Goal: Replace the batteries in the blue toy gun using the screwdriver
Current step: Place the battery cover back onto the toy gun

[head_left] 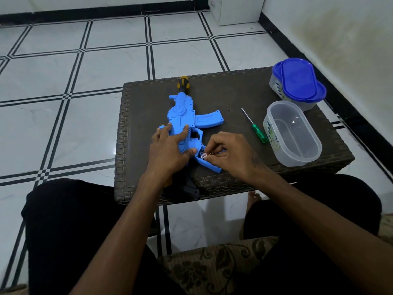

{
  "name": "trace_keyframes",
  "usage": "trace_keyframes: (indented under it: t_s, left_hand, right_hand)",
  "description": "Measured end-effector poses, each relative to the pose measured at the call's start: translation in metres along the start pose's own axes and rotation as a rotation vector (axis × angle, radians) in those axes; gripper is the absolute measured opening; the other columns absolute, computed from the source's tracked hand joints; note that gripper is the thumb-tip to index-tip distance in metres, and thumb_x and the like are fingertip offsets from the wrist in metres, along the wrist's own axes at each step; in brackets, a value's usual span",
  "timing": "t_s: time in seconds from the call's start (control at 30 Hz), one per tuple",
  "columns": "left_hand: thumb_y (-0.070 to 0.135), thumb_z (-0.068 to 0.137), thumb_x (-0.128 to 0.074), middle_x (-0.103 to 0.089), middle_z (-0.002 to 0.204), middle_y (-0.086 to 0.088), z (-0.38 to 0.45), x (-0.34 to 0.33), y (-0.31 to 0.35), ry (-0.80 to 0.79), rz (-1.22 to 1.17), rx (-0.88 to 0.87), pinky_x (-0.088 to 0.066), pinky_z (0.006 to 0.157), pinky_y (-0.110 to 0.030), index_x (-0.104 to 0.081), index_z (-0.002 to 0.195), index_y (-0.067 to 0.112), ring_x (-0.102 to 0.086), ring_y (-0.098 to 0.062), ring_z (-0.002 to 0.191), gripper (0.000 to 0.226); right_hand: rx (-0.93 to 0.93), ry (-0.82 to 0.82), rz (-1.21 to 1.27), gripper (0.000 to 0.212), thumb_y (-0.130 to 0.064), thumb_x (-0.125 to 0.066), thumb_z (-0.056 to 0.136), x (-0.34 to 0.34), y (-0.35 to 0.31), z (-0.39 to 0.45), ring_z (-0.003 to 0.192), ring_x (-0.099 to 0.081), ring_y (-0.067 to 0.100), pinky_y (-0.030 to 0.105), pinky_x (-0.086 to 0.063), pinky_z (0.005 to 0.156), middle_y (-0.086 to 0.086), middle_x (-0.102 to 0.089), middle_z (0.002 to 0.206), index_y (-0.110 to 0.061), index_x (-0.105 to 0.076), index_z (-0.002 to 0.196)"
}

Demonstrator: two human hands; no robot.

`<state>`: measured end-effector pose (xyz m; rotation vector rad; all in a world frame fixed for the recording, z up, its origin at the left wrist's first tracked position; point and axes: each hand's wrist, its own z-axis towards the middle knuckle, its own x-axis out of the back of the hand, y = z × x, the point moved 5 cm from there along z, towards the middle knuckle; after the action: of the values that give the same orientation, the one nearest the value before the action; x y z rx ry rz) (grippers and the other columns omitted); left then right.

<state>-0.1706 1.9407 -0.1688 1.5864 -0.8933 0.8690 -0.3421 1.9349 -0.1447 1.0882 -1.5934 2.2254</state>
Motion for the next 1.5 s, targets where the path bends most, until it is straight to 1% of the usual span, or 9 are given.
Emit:
trace_keyframes:
  t_s: [0.33, 0.5, 0.63, 0.83, 0.97, 1.1, 1.27, 1.37, 1.5]
  left_hand:
    - [0.053, 0.085, -0.062, -0.015, 0.16, -0.009, 0.001, 0.0, -0.003, 0.01, -0.016, -0.01, -0.015, 0.119, -0.045, -0.03, 0.147, 0.042, -0.009, -0.032, 0.146, 0.071]
    - [0.052, 0.085, -0.063, -0.016, 0.16, -0.01, 0.002, -0.001, -0.003, 0.017, -0.021, -0.015, -0.015, 0.119, -0.046, -0.03, 0.148, 0.042, -0.008, -0.033, 0.146, 0.071]
    - [0.052, 0.085, -0.063, -0.016, 0.16, -0.009, 0.001, -0.001, -0.003, 0.03, -0.027, -0.011, -0.015, 0.119, -0.046, -0.03, 0.148, 0.042, -0.008, -0.032, 0.147, 0.071]
    - [0.051, 0.085, -0.063, -0.018, 0.159, -0.009, 0.002, -0.003, -0.005, 0.053, -0.039, -0.015, -0.016, 0.119, -0.044, -0.032, 0.147, 0.042, -0.009, -0.032, 0.147, 0.07]
    - [0.05, 0.085, -0.065, -0.018, 0.159, -0.008, 0.003, -0.003, -0.005, 0.061, -0.05, -0.01, -0.016, 0.119, -0.044, -0.033, 0.146, 0.042, -0.01, -0.031, 0.147, 0.07]
    - [0.051, 0.084, -0.065, -0.019, 0.159, -0.009, 0.004, -0.004, -0.007, 0.069, -0.049, -0.019, -0.016, 0.119, -0.044, -0.033, 0.146, 0.042, -0.01, -0.031, 0.147, 0.071]
    - [0.05, 0.083, -0.066, -0.019, 0.159, -0.009, 0.005, -0.004, -0.007, 0.073, -0.063, -0.022, -0.017, 0.119, -0.044, -0.035, 0.146, 0.041, -0.01, -0.031, 0.147, 0.071]
    - [0.05, 0.083, -0.067, -0.019, 0.159, -0.008, 0.006, -0.004, -0.007, 0.068, -0.062, -0.011, -0.016, 0.119, -0.044, -0.035, 0.146, 0.041, -0.009, -0.03, 0.147, 0.071]
    - [0.048, 0.083, -0.067, -0.019, 0.159, -0.007, 0.006, -0.004, -0.006, 0.062, -0.078, -0.003, -0.016, 0.119, -0.045, -0.035, 0.146, 0.04, -0.009, -0.03, 0.146, 0.071]
  right_hand:
    - [0.009, 0.002, 0.02, 0.02, -0.009, -0.073, 0.083, 0.019, -0.005, 0.009, 0.079, -0.068, 0.012, 0.035, -0.059, 0.076, 0.002, -0.068, 0.092, -0.016, -0.075, 0.102]
    - [-0.016, -0.023, 0.107, 0.017, -0.004, -0.077, 0.079, 0.011, -0.003, 0.006, 0.071, -0.071, 0.009, 0.033, -0.061, 0.07, 0.0, -0.07, 0.081, -0.008, -0.067, 0.092]
    - [0.037, -0.097, -0.055, 0.01, -0.016, -0.079, 0.08, -0.003, -0.002, 0.006, 0.073, -0.067, 0.001, 0.017, -0.055, 0.067, -0.009, -0.072, 0.08, -0.017, -0.072, 0.087]
    - [0.108, -0.171, -0.291, 0.012, -0.022, -0.071, 0.086, -0.013, -0.005, 0.015, 0.076, -0.064, 0.011, 0.028, -0.051, 0.07, -0.002, -0.071, 0.086, -0.021, -0.076, 0.096]
    - [0.129, -0.235, -0.343, 0.013, -0.02, -0.065, 0.088, -0.013, -0.004, 0.019, 0.08, -0.064, 0.014, 0.026, -0.045, 0.069, -0.003, -0.069, 0.088, -0.023, -0.076, 0.096]
    - [0.203, -0.306, -0.455, 0.018, -0.013, -0.061, 0.089, -0.018, -0.006, 0.021, 0.088, -0.064, 0.024, 0.04, -0.051, 0.075, 0.004, -0.066, 0.096, -0.02, -0.075, 0.099]
    - [0.302, -0.377, -0.572, 0.022, -0.005, -0.06, 0.081, -0.024, -0.004, 0.02, 0.087, -0.063, 0.027, 0.038, -0.051, 0.072, 0.006, -0.064, 0.096, -0.016, -0.073, 0.094]
    - [0.36, -0.462, -0.66, 0.028, -0.009, -0.056, 0.083, -0.026, 0.001, 0.015, 0.098, -0.063, 0.028, 0.043, -0.051, 0.079, 0.009, -0.065, 0.108, -0.013, -0.071, 0.107]
    - [0.437, -0.366, -0.601, 0.029, -0.002, -0.063, 0.076, -0.021, 0.002, 0.008, 0.085, -0.06, 0.029, 0.033, -0.046, 0.067, 0.009, -0.066, 0.099, -0.012, -0.076, 0.1]
